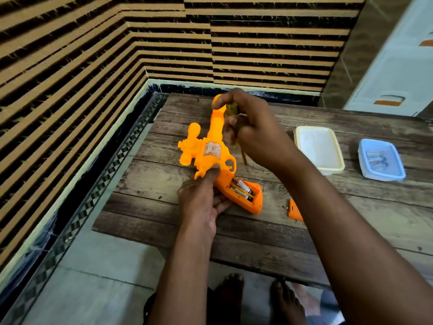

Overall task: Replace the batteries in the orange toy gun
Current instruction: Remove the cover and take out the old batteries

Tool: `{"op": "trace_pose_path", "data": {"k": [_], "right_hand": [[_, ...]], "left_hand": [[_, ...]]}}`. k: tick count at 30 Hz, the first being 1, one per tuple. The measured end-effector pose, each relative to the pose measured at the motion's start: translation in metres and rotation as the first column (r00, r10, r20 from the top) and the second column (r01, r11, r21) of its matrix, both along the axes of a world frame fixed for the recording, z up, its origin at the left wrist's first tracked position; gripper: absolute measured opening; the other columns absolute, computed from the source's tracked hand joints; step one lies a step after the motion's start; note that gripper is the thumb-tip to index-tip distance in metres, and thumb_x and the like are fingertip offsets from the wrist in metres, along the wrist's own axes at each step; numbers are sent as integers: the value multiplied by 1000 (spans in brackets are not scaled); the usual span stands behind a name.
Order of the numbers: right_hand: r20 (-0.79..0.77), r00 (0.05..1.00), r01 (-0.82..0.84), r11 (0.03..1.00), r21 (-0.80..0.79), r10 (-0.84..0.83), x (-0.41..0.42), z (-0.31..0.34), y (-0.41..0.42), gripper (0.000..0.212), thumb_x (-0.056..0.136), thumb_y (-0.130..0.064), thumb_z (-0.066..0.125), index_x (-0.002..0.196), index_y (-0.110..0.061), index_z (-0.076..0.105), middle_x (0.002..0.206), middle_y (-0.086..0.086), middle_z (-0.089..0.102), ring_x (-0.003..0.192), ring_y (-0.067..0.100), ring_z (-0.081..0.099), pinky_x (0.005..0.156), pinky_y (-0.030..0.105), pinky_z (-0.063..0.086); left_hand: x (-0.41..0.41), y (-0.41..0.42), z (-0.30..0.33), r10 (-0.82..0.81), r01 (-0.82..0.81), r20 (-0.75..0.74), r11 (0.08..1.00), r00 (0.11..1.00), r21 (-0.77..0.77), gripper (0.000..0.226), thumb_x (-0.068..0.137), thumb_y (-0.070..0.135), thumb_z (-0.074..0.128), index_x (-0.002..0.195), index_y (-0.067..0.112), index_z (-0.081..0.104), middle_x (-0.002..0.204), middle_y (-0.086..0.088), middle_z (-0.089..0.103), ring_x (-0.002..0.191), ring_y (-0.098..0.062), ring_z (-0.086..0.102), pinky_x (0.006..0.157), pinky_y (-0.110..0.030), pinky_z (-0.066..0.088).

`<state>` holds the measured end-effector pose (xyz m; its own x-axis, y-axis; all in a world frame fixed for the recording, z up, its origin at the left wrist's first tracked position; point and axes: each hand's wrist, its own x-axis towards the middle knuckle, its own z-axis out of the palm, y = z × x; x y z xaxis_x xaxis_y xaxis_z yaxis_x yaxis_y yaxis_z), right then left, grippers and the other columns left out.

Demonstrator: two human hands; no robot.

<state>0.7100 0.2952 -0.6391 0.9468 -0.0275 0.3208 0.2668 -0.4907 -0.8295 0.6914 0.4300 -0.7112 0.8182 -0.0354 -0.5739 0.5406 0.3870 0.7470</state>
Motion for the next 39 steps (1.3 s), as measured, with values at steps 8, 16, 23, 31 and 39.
{"op": "trace_pose_path", "data": {"k": [8,16,23,31,39], "right_hand": [[-228,961,50,906,-421,-159,-41,-32,-11,29,81,-23,88,107,-22,74,87,-2,77,76,12,67,67,20,47],[-166,962,129,897,-424,-216,-50,-43,-7,35,82,-19,83,116,-24,78,96,-4,80,85,12,70,60,11,38],[60,951,308,920,-244,-302,-48,-46,-8,18,80,-21,82,97,-20,79,80,-9,74,58,-6,53,64,10,42],[-28,945,213,678,-703,-326,-28,-69,-25,12,92,-9,60,102,-15,63,96,14,70,85,42,69,68,46,58],[-41,965,197,819,-538,-258,-22,-75,-33,35,90,-10,69,124,-8,69,113,15,70,94,37,71,77,47,61]], "left_hand": [[-1,0,0,-22,22,13,1000,1000,-3,22,90,21,75,109,9,70,101,-22,78,77,-28,77,57,-40,64],[-3,0,3,-22,22,21,1000,1000,1,16,92,20,75,103,10,69,102,-22,77,87,-31,77,60,-41,65],[-3,0,2,-20,20,25,1000,999,8,19,90,21,76,105,10,69,101,-21,77,89,-32,77,62,-42,65],[-4,-1,2,2,-2,17,1000,1000,19,18,91,22,76,102,12,66,102,-20,77,83,-27,78,58,-41,64],[-3,1,3,-12,12,6,1000,1000,24,15,92,22,75,100,14,66,103,-19,76,87,-29,77,62,-42,63]]}}
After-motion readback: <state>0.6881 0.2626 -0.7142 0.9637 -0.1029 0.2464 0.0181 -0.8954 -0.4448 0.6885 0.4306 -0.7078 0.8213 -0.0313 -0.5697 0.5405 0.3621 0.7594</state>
